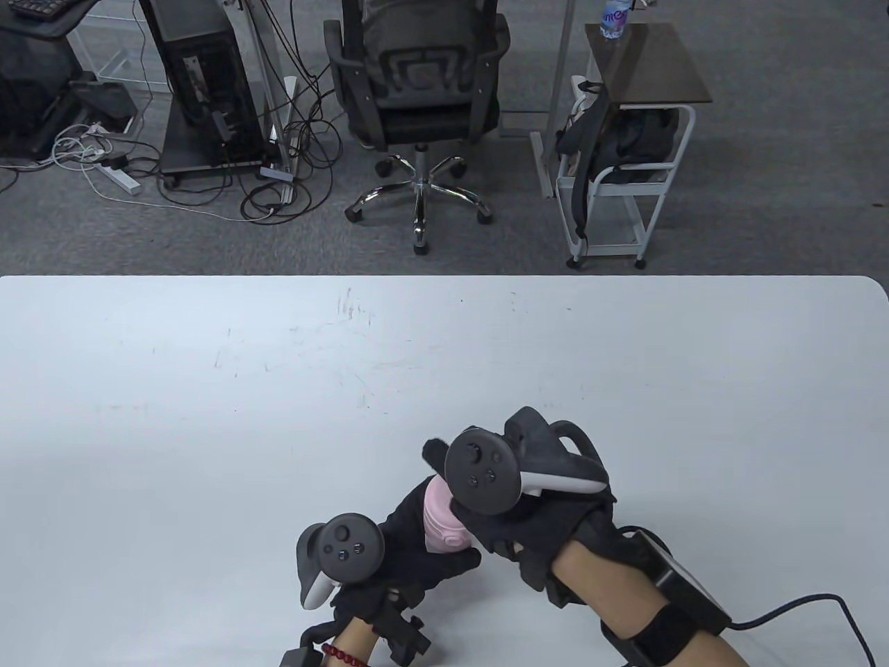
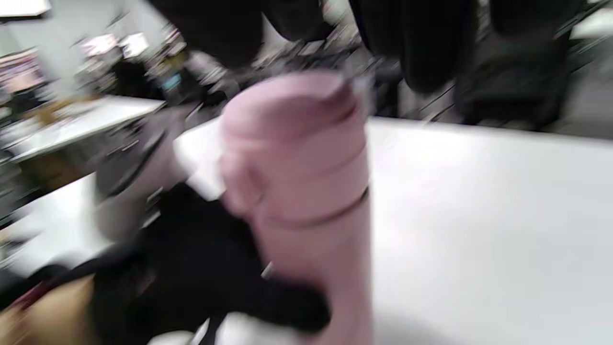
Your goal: Open thermos by twisting cap
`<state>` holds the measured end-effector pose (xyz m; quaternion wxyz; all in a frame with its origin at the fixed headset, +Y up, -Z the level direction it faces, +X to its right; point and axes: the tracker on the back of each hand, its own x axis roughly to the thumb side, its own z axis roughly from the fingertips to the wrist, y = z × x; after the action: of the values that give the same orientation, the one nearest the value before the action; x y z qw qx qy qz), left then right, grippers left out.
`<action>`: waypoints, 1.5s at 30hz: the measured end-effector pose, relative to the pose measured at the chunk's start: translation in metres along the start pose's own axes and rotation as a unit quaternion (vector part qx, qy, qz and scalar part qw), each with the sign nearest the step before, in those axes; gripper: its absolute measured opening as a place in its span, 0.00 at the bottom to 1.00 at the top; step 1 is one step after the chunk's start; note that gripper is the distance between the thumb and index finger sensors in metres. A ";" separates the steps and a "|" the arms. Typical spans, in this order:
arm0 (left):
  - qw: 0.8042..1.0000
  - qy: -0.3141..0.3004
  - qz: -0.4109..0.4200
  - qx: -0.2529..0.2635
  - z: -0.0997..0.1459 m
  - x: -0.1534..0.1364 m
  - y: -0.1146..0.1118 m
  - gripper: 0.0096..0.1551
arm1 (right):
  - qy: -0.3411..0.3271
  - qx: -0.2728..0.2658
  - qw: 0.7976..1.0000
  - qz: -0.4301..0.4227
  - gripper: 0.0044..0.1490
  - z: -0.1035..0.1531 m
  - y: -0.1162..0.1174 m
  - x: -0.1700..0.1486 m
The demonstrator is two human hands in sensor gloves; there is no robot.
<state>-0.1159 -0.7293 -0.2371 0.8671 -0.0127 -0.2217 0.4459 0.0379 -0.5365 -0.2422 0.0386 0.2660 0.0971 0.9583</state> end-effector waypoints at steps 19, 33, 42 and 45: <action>0.999 -0.027 -0.016 -0.027 -0.001 0.003 -0.004 0.65 | -0.104 0.148 0.983 -0.035 0.61 -0.007 0.023 -0.002; 0.999 -0.029 -0.014 -0.029 -0.001 0.001 -0.004 0.65 | -0.181 0.199 0.963 -0.031 0.53 -0.003 0.022 -0.004; 1.000 -0.012 -0.009 -0.012 -0.001 -0.001 -0.001 0.65 | 0.018 0.109 0.994 0.028 0.62 -0.003 0.023 0.004; 0.999 -0.020 -0.021 -0.014 0.000 -0.001 -0.004 0.65 | -0.018 0.074 0.994 0.074 0.56 -0.009 0.038 0.012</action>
<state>-0.1130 -0.7322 -0.2361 0.8716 -0.0108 -0.2455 0.4242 0.0224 -0.5740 -0.2363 -0.0500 0.2916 0.1474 0.9438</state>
